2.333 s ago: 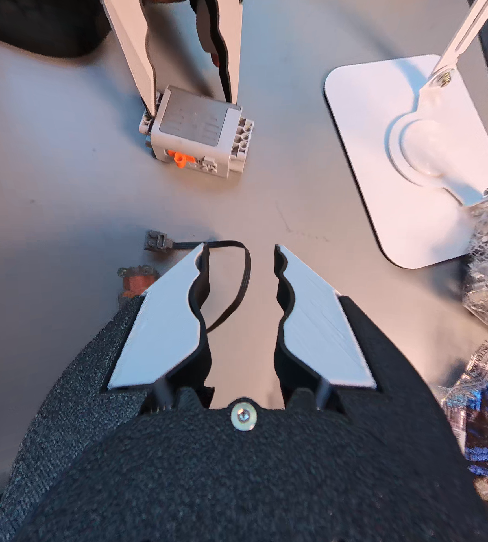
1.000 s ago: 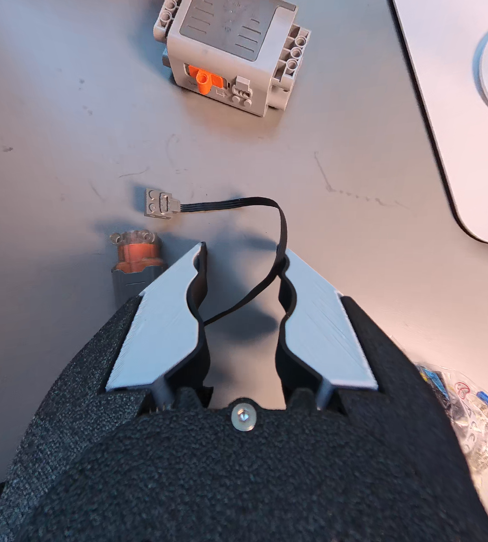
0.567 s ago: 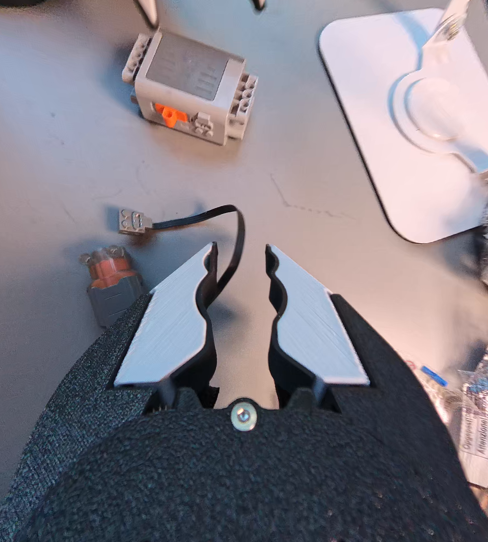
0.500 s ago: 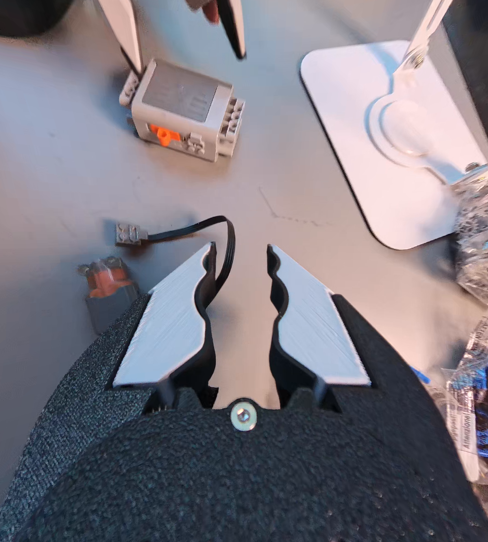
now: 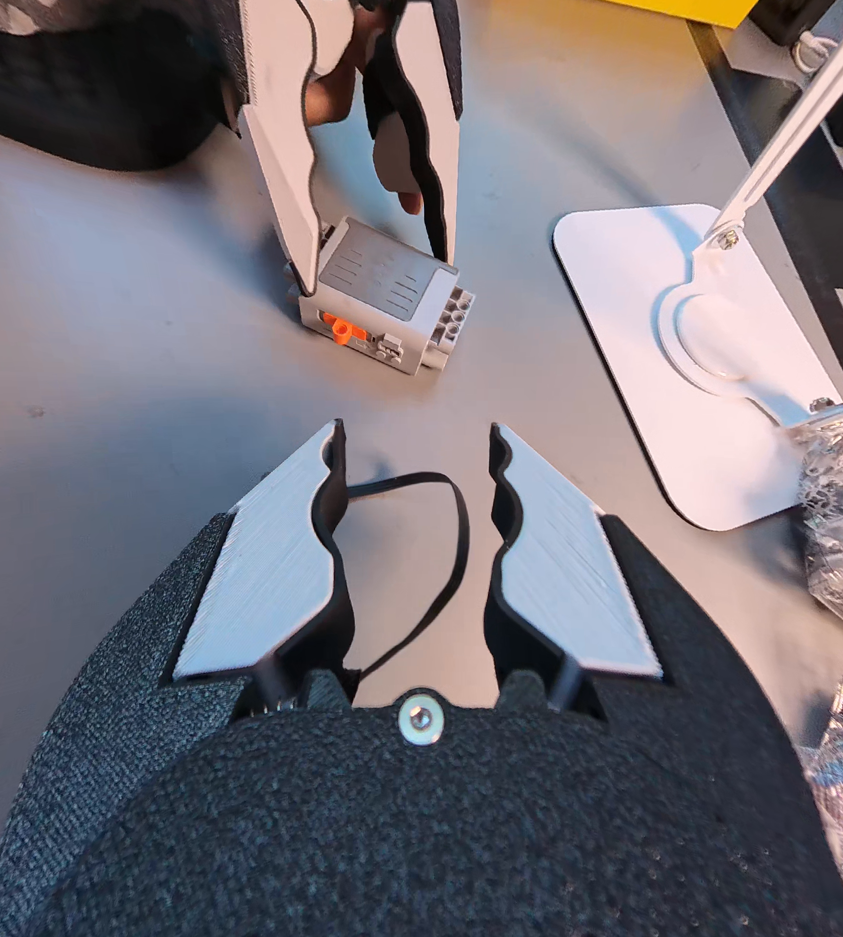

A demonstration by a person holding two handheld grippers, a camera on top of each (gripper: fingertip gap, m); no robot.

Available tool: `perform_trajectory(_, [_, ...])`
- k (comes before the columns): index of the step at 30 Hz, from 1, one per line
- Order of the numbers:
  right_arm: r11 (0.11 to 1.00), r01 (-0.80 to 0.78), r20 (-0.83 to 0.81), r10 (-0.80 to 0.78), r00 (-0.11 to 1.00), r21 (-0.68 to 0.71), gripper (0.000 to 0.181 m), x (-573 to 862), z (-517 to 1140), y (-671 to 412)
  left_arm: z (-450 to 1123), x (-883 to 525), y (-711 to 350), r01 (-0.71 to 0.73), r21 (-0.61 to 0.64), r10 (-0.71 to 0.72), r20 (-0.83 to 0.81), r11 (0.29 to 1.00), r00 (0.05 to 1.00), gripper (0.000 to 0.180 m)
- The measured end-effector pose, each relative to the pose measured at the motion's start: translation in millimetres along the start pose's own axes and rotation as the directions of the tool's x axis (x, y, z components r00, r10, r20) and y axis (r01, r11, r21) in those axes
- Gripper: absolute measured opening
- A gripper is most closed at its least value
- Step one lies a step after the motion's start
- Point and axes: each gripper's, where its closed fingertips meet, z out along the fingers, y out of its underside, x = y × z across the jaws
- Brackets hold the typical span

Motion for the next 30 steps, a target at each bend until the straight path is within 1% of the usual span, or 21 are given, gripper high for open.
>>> perform_trajectory(9, [1.000,0.023,0.076,-0.024,0.997,0.013,0.045,-26,13,-11,-3,-3,-1,0.042,0.022,-0.042,-0.018,0.999,0.999,0.062])
perform_trajectory(14, [0.999,0.054,0.010,-0.054,0.998,0.005,0.045,-21,16,-14,-6,-7,-2,0.033,0.029,-0.033,0.003,0.999,0.999,0.052])
perform_trajectory(17, [0.997,0.049,-0.031,-0.047,0.998,0.058,0.045,-15,9,-25,-6,-7,-2,0.040,0.028,-0.040,-0.001,0.999,0.999,0.051])
perform_trajectory(20, [0.995,0.044,-0.030,-0.042,0.999,0.089,0.045,-14,4,-31,-7,-7,-1,0.036,0.029,-0.036,-0.002,0.999,0.999,0.051])
perform_trajectory(30, [0.997,0.074,0.025,-0.074,0.997,0.014,0.032,-24,12,-15,-7,-8,-1,0.046,0.041,-0.045,-0.019,0.998,0.999,0.050])
